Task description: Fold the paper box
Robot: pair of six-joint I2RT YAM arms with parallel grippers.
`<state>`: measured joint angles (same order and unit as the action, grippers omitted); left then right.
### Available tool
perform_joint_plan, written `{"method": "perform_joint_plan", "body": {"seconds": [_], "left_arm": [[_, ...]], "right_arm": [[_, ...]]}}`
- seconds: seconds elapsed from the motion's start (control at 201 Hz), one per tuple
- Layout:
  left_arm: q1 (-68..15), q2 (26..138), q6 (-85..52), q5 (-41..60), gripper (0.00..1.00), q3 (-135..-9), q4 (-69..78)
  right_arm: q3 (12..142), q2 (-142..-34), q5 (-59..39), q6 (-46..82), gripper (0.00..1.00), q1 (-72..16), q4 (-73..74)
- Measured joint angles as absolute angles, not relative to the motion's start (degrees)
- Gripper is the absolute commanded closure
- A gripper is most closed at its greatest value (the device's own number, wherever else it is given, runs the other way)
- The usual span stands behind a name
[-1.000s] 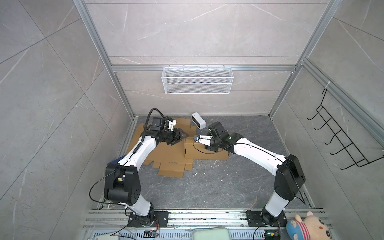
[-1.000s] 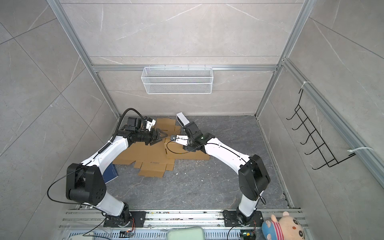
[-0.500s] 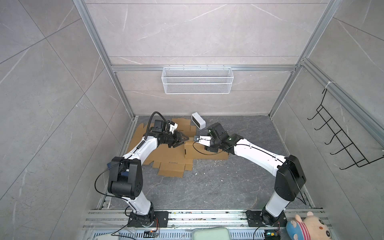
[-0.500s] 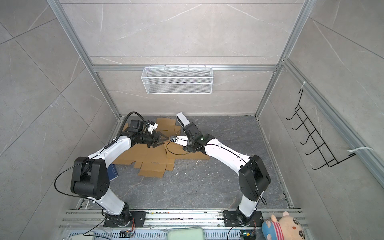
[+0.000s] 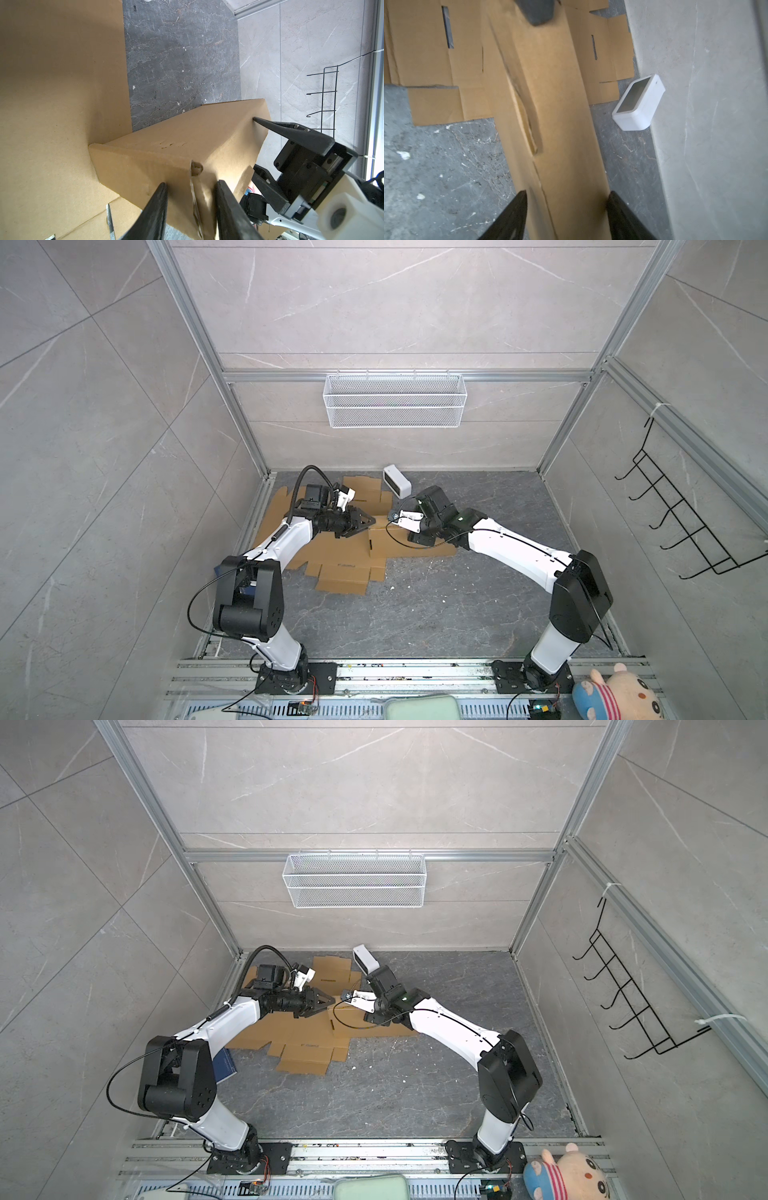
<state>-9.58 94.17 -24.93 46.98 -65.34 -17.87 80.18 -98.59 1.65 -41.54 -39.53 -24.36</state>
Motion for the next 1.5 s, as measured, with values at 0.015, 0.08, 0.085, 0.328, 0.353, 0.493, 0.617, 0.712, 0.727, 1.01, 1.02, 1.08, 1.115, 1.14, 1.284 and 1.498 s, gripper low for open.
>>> {"method": "perform_joint_plan", "body": {"seconds": [0.015,0.08,0.085,0.328,0.353,0.493,0.617,0.712,0.727,1.01,1.02,1.08,1.115,1.14,1.284,1.498], "left_arm": [[-9.6,94.2,-24.8,47.0,0.62,-65.3,-17.9],[-9.4,94.2,-24.3,47.1,0.62,-65.4,-18.0],[-9.3,94.2,-24.3,47.1,0.62,-65.4,-18.0],[-9.3,94.3,-23.8,47.1,0.62,-65.8,-18.4],[-9.3,94.3,-23.8,47.1,0.62,-65.8,-18.4],[-9.3,94.3,-23.8,47.1,0.62,-65.8,-18.4],[-9.3,94.3,-23.8,47.1,0.62,-65.8,-18.4],[-9.3,94.3,-23.8,47.1,0.62,-65.8,-18.4],[-9.3,94.3,-23.8,47.1,0.62,-65.8,-18.4],[-9.3,94.3,-23.8,47.1,0.62,-65.8,-18.5],[-9.3,94.3,-23.8,47.1,0.62,-65.8,-18.5],[-9.3,94.3,-23.8,47.1,0.62,-65.8,-18.5],[-9.3,94.3,-23.8,47.1,0.62,-65.8,-18.5],[-9.3,94.3,-23.8,47.1,0.62,-65.8,-18.5],[-9.6,94.3,-23.8,46.9,0.64,-65.8,-18.4],[-9.7,93.9,-23.7,46.3,0.67,-65.6,-18.2]], "right_arm": [[80.2,-98.4,1.1,-41.0,0.33,-39.3,-24.6],[80.2,-97.1,-1.7,-37.6,0.31,-37.7,-25.3],[80.2,-97.0,-1.9,-37.3,0.31,-37.5,-25.3],[80.2,-88.5,-9.2,-14.0,0.35,-25.0,-26.6],[80.2,-87.9,-10.0,-10.7,0.36,-22.9,-27.2],[79.8,-87.1,-16.3,4.3,0.38,-12.4,-31.4],[78.4,-87.9,-22.3,12.7,0.4,-8.9,-35.2],[78.2,-89.6,-25.7,15.9,0.44,-8.7,-36.5],[78.2,-89.8,-26.1,16.0,0.45,-8.6,-36.6],[76.1,-91.2,-30.4,18.9,0.55,-8.6,-36.7],[76.1,-91.2,-30.5,18.9,0.55,-8.6,-36.7],[76.0,-91.6,-30.7,18.9,0.57,-8.6,-36.7],[75.9,-91.8,-30.7,18.9,0.59,-8.6,-36.6],[75.8,-91.9,-30.7,18.9,0.6,-8.6,-36.6],[75.0,-92.6,-30.7,18.8,0.67,-8.5,-36.6],[73.8,-92.7,-30.9,18.2,0.72,-8.6,-34.9]]}}
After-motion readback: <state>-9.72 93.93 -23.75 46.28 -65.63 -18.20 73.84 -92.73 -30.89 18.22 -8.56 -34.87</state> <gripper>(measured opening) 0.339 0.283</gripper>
